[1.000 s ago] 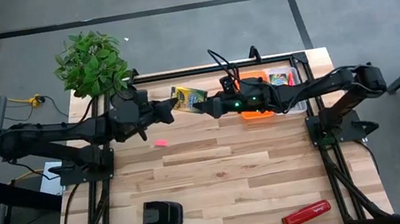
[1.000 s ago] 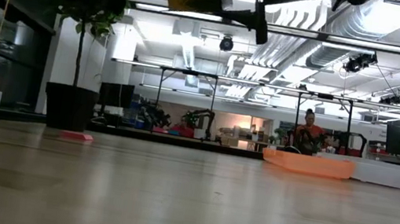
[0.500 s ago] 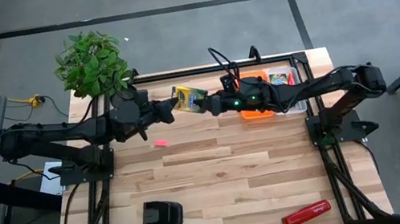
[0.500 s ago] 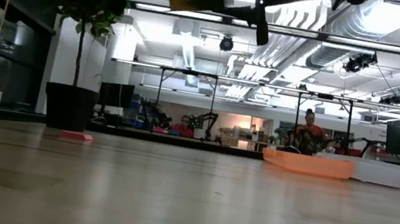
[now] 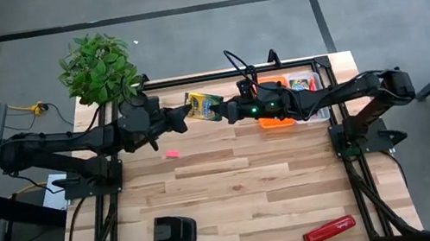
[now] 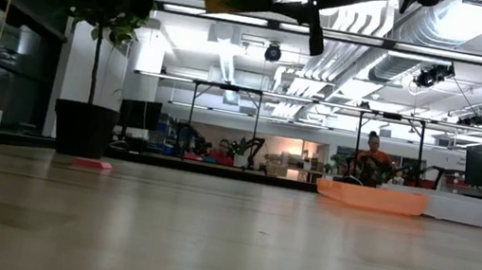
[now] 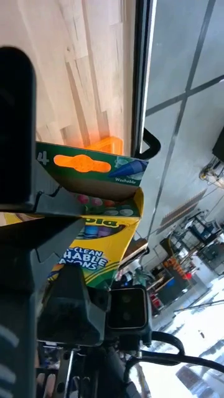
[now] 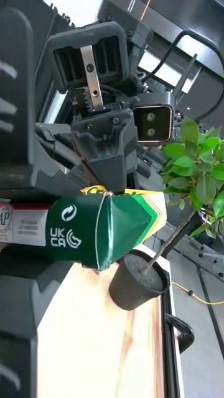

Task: Pack school essentials
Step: Put the yellow crayon box into the orange supply box

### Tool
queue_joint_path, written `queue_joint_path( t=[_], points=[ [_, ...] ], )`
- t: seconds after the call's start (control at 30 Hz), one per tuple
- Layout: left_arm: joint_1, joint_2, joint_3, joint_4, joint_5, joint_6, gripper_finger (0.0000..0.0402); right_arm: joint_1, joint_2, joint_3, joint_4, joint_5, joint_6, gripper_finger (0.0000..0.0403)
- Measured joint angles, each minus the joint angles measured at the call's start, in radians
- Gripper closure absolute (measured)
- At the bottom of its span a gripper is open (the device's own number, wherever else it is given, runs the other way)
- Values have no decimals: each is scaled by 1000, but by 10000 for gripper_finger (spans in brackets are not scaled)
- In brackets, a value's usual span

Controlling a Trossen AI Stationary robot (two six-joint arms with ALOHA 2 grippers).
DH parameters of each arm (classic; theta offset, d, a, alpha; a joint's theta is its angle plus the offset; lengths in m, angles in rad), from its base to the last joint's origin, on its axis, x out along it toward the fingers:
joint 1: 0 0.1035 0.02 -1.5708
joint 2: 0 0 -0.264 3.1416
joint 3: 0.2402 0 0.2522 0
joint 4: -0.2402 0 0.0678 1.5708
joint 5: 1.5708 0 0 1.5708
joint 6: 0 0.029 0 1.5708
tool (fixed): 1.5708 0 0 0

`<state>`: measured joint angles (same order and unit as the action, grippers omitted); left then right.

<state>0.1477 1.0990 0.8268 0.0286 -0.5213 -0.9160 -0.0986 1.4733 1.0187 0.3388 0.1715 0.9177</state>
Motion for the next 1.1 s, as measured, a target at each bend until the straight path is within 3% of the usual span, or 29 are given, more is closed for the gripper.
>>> queue_joint_path(
  t=[0.13,0.4,0.57,0.8,1.03,1.1],
  points=[
    [28,-20,0,-7,64,33,379,-13,-16,0,-14,-27,-10,330],
    [85,-92,0,-13,133,107,304,-73,-127,0,-210,-44,-124,339],
    [103,-164,-1,7,265,221,270,-105,-247,-1,-387,-58,-241,340],
    [98,-265,-1,24,485,395,267,-111,-444,-2,-670,-56,-406,340],
    [99,-317,-1,21,487,423,270,-112,-731,-122,-919,33,-337,340],
    [99,-323,-1,21,487,423,270,-112,-811,-135,-1067,49,-311,340]
  ],
)
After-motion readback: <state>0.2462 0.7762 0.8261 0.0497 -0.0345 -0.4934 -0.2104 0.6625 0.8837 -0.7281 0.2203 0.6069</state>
